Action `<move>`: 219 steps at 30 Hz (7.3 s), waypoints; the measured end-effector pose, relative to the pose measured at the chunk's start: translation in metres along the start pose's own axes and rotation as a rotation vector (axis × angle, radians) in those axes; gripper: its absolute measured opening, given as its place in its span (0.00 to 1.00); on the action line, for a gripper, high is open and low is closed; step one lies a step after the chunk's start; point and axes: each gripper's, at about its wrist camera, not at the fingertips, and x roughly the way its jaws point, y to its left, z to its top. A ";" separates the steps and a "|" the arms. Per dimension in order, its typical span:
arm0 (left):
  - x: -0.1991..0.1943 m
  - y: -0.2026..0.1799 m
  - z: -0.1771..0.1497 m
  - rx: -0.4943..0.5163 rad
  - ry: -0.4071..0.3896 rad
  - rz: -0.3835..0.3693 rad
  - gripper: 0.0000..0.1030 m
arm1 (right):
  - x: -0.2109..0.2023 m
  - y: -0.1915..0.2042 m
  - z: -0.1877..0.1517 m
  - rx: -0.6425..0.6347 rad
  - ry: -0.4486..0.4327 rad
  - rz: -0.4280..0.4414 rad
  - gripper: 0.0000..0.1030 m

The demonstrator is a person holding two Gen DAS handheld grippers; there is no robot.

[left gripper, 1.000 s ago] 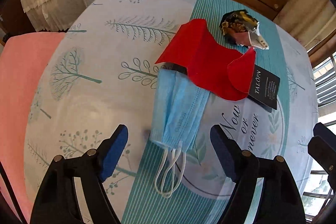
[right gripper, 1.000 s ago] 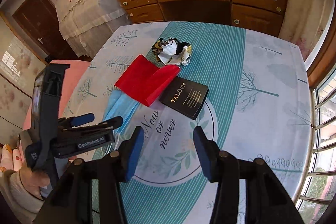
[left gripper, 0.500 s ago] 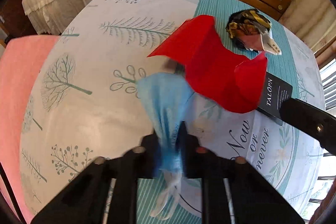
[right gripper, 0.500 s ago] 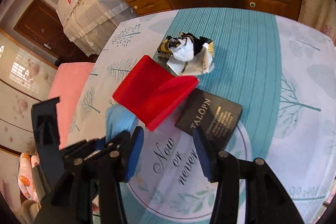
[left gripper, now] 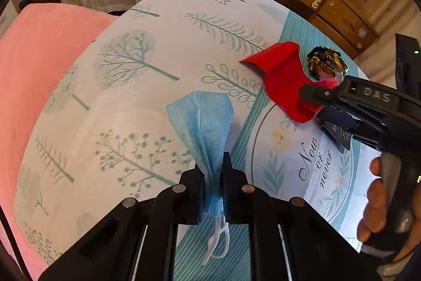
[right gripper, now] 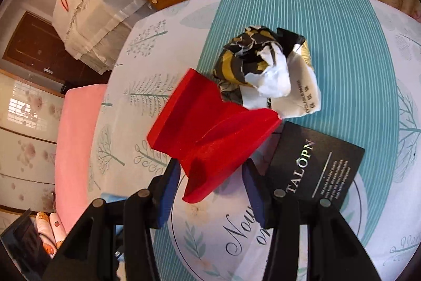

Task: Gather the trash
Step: 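Grasp the blue face mask with the left tool while the right tool grasps the red cloth, then carry the blue mask and red cloth over the trash bin, then open both tools to drop the mask and cloth into the bin, then raise both tools back toward the table, then grasp the black TALOPN card with the right tool while the left tool grasps the foil wrapper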

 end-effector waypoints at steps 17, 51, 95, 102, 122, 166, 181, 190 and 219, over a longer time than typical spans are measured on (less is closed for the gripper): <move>-0.071 0.043 -0.039 0.013 -0.086 0.004 0.08 | -0.042 0.027 -0.067 -0.105 -0.066 0.015 0.02; -0.177 0.184 -0.317 0.547 0.034 -0.212 0.09 | -0.102 0.104 -0.515 0.148 0.054 -0.246 0.02; 0.119 0.165 -0.412 0.484 0.220 -0.067 0.71 | 0.148 -0.087 -0.558 0.364 0.058 -0.274 0.47; 0.058 0.159 -0.393 0.500 0.172 -0.075 0.71 | 0.105 -0.059 -0.548 0.354 0.031 -0.266 0.47; -0.129 0.178 -0.346 0.519 0.111 -0.050 0.71 | -0.050 0.040 -0.543 0.302 -0.072 -0.263 0.47; -0.319 0.101 -0.215 0.604 -0.365 -0.159 0.71 | -0.248 0.097 -0.424 0.065 -0.595 -0.305 0.58; -0.177 -0.033 -0.073 0.367 -0.165 -0.013 0.71 | -0.186 -0.012 -0.190 -0.209 -0.388 -0.208 0.73; -0.107 -0.067 -0.023 0.319 -0.104 0.072 0.71 | -0.104 -0.040 -0.066 -0.387 -0.234 -0.153 0.74; -0.045 -0.078 0.022 0.276 -0.042 0.156 0.71 | -0.015 -0.039 -0.002 -0.805 0.030 -0.152 0.74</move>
